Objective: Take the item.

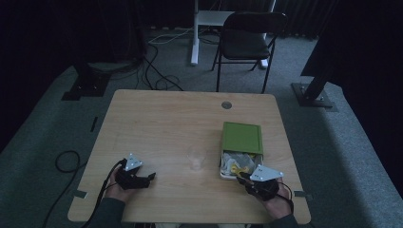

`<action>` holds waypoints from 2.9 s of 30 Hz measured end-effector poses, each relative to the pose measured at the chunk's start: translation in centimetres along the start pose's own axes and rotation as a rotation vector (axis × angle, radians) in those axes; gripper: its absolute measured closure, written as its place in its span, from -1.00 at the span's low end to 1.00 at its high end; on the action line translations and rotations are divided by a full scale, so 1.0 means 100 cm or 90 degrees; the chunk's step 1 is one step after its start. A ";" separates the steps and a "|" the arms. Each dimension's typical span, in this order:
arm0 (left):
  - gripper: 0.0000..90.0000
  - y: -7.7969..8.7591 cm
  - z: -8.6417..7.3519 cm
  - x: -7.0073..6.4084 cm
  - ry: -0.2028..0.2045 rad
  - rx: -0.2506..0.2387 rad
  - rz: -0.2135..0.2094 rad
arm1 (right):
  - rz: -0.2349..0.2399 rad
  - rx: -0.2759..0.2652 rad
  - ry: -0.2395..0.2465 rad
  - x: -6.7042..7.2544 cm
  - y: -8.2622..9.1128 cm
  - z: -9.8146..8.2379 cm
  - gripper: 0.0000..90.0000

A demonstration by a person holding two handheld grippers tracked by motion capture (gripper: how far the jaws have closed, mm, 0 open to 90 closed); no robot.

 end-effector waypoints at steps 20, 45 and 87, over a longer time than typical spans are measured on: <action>-0.53 0.000 0.000 0.000 0.000 0.000 0.000 | 0.025 -0.001 0.000 0.011 0.009 -0.007 0.38; -0.53 0.000 0.000 0.000 0.000 0.000 0.000 | -0.070 -0.044 -0.045 -0.012 0.019 0.017 0.13; -0.53 0.000 0.000 0.000 0.000 0.000 0.000 | -0.231 0.083 -0.008 -0.023 -0.011 0.017 -0.05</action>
Point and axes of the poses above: each handheld gripper's, and its own axes: y roughly backward along the jaws, z roughly out of its top, x roughly to its left, the point moved 10 cm from there along -y, roughly forward along the jaws, and after that the axes turned 7 degrees about x, right-handed, at the moved point
